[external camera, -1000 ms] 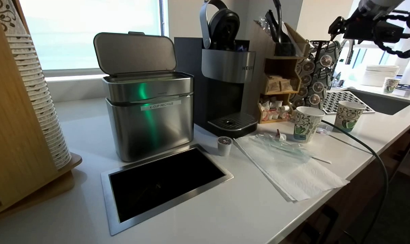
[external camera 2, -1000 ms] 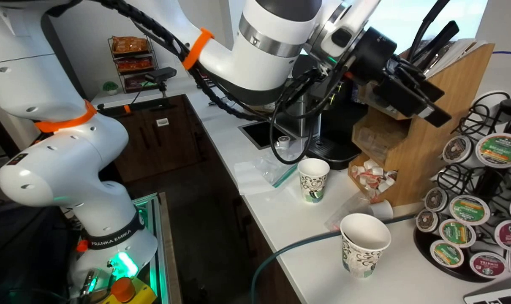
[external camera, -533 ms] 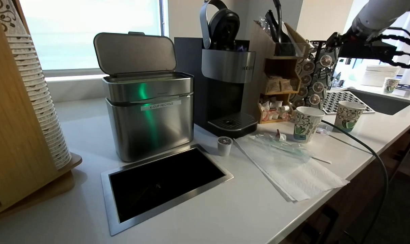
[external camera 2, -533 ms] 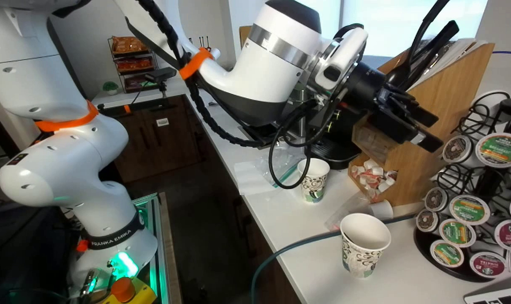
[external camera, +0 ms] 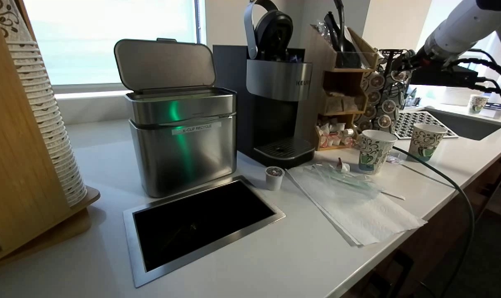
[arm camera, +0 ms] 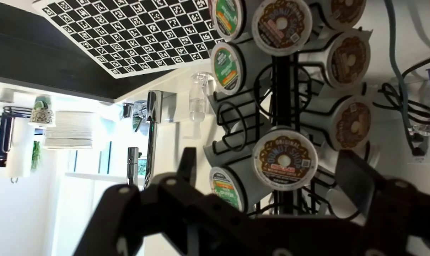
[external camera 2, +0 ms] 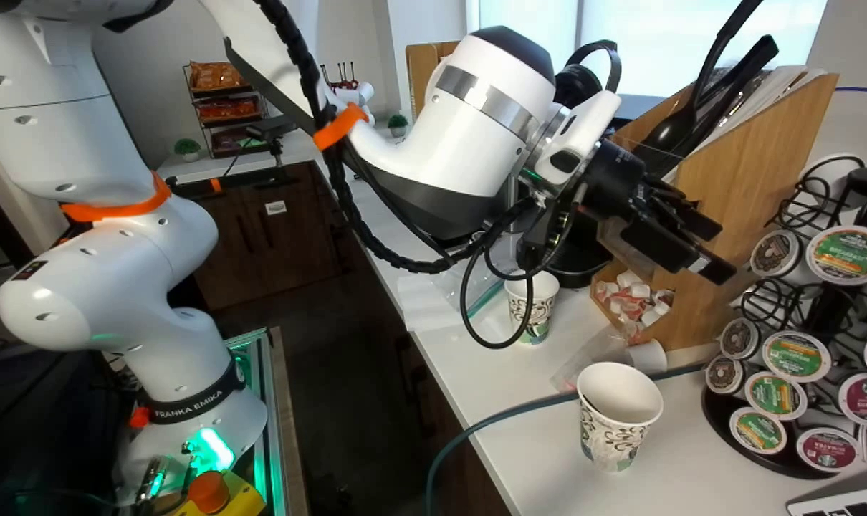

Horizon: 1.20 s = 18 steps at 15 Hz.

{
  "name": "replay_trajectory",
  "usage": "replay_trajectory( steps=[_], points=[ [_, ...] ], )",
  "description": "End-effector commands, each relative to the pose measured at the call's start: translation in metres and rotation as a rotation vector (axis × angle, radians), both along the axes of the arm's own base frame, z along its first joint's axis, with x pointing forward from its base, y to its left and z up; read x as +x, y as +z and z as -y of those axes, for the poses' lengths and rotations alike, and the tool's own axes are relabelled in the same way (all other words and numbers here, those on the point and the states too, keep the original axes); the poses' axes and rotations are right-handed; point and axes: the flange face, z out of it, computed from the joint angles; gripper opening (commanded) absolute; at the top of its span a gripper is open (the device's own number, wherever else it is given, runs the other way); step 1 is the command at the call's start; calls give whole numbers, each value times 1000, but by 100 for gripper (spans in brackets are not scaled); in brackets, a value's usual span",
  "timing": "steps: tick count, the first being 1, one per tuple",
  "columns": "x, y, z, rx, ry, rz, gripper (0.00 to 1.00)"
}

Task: Remove one coffee capsule from the holder, then place it on the counter

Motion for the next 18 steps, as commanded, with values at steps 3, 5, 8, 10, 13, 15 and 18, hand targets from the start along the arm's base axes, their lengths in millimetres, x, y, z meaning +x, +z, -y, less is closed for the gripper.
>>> replay_trajectory(
  steps=[3, 5, 8, 10, 13, 15, 18],
  points=[
    [11, 6, 4, -86, 11, 24, 100],
    [22, 9, 7, -152, 18, 36, 100],
    [35, 1, 8, -198, 38, 35, 100],
    [42, -9, 6, -211, 51, 23, 100],
    [48, -23, 6, -214, 51, 9, 100],
    [50, -29, 8, -215, 34, 14, 100],
    [53, -35, 11, -209, 15, 16, 94]
  ],
)
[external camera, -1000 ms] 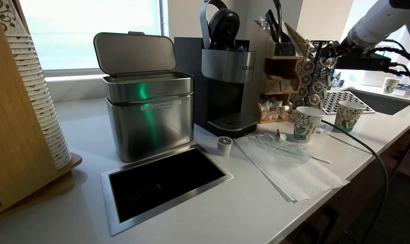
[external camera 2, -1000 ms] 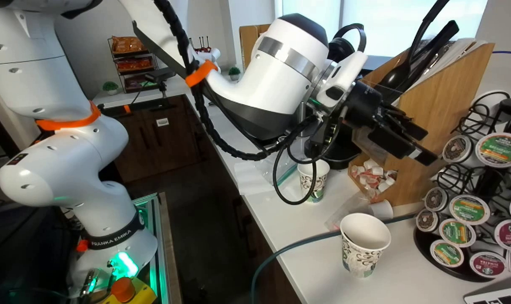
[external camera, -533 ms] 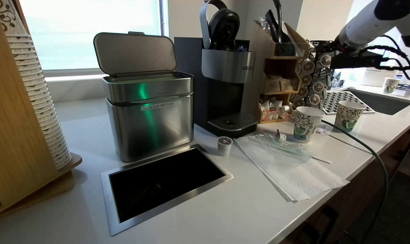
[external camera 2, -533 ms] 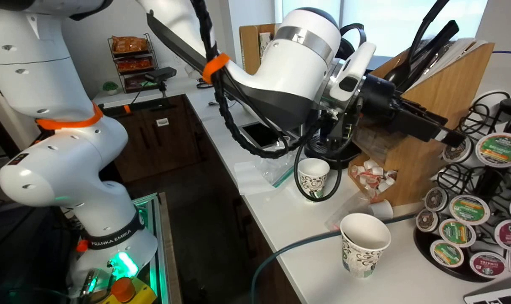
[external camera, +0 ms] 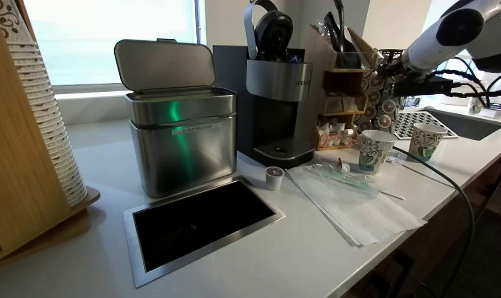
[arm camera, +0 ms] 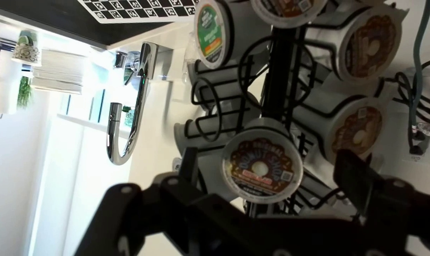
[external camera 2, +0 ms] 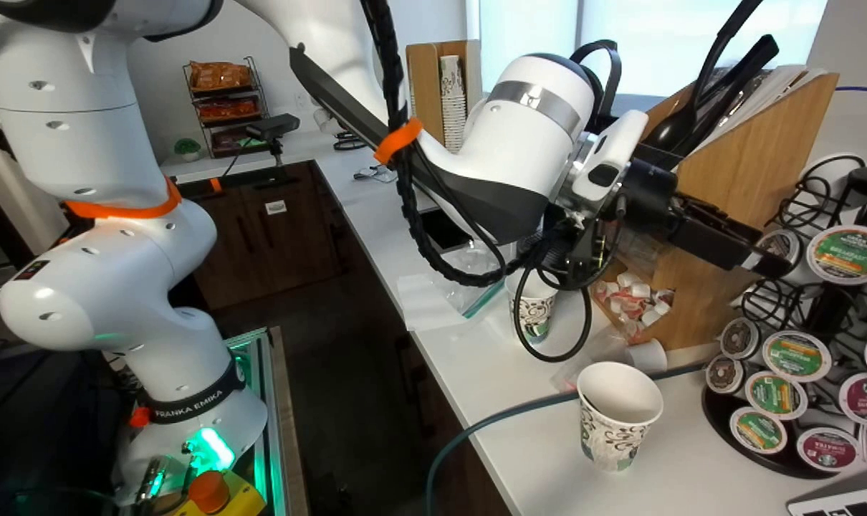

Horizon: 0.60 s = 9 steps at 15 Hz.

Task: Remove one coffee capsule from the holder, then place it on the counter

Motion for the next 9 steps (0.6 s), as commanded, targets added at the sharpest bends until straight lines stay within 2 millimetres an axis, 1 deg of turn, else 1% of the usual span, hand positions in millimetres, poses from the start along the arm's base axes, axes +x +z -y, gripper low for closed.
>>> replay_trajectory(
  steps=[1, 2, 3, 4, 6, 9],
  points=[
    [8, -8, 4, -2, -10, 29, 91],
    [10, -8, 5, 4, -9, 33, 88],
    [12, -7, 6, 8, -9, 40, 82],
    [13, -6, 6, 10, -9, 47, 85],
    [16, -5, 6, 10, -7, 56, 65],
    [19, 0, 4, 7, -2, 68, 45]
  ],
)
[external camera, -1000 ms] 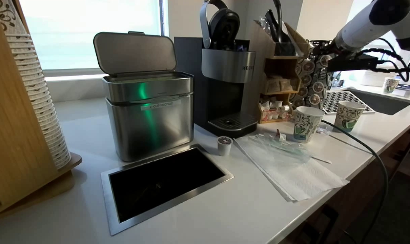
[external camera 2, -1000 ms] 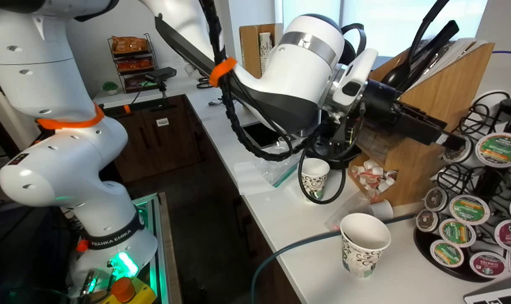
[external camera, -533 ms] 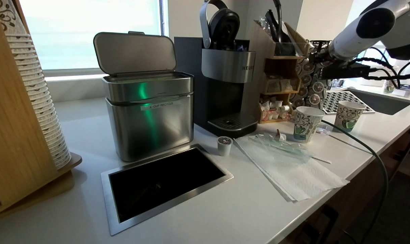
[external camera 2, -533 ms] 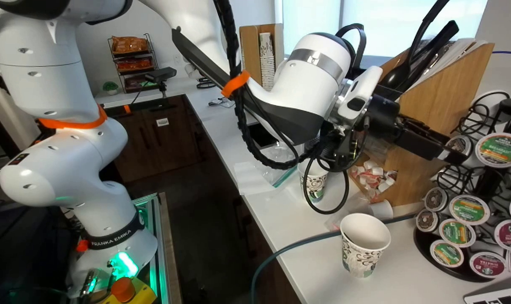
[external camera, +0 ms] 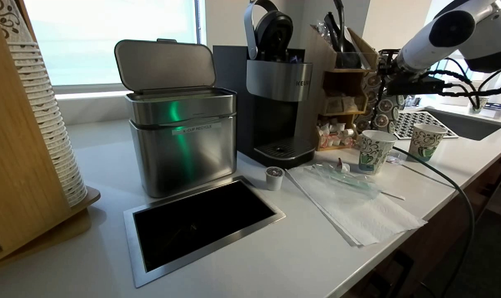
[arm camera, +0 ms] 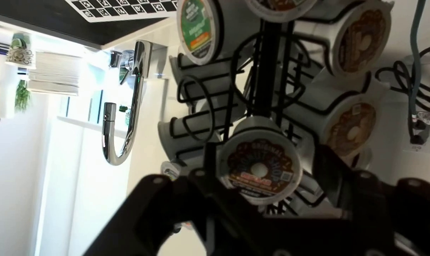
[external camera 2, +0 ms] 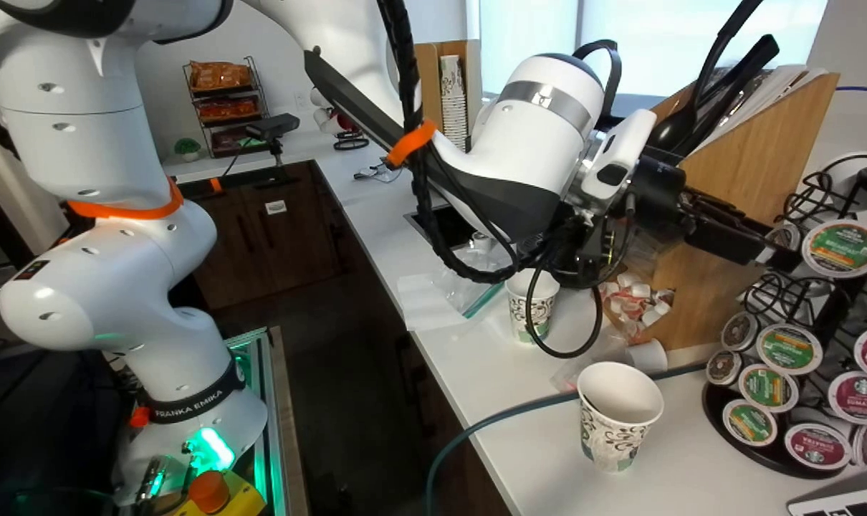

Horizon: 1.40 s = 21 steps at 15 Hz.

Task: Remove one coffee capsule from the holder, then place it on the counter

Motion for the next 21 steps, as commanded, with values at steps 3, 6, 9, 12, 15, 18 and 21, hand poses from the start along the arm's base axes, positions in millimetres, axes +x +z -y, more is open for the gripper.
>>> replay_trajectory(
  steps=[3, 6, 9, 12, 15, 18, 21],
  points=[
    [5, -1, 1, -2, 5, 31, 30],
    [3, -2, -3, -1, 5, 28, 30],
    [1, -1, -7, 1, -8, 22, 81],
    [0, 2, -12, 10, -38, 32, 99],
    [3, 1, -17, 27, -44, 41, 100],
    [5, 5, -18, 38, -62, 49, 93],
    [4, 7, -18, 48, -87, 55, 64]
  ],
)
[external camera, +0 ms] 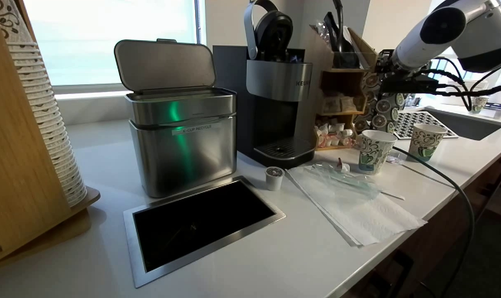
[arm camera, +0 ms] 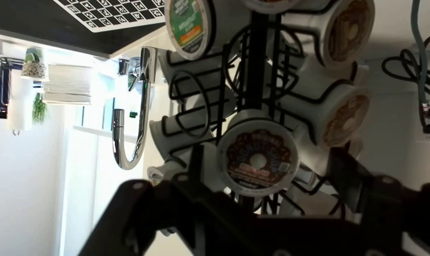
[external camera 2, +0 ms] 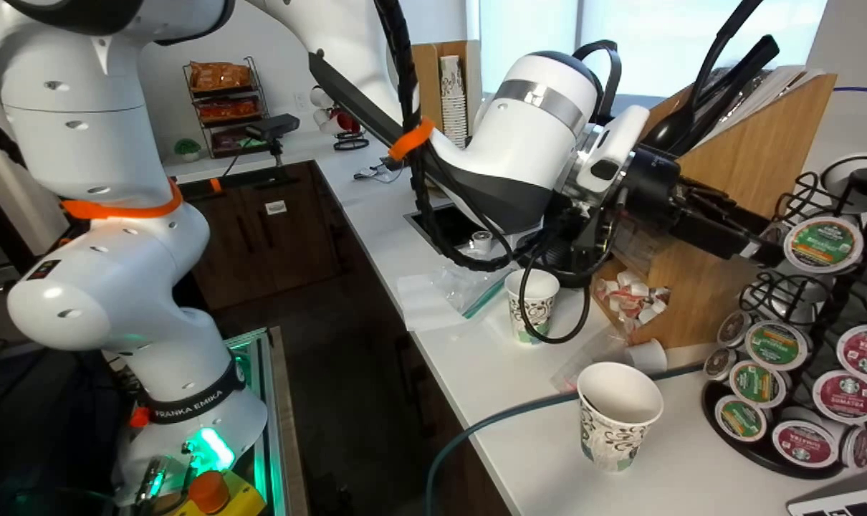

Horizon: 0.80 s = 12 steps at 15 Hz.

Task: Remove one coffee capsule from the holder, then place it on the counter

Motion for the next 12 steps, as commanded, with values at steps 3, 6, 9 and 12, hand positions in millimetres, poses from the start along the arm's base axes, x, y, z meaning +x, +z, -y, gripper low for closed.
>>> replay_trajectory(
  steps=[3, 6, 9, 12],
  points=[
    [-1, 3, -10, 16, -49, 21, 39],
    [-1, 4, -13, 15, -61, 21, 32],
    [-1, 3, -14, 14, -72, 15, 87],
    [-4, 4, -14, 19, -110, 2, 100]
  ],
)
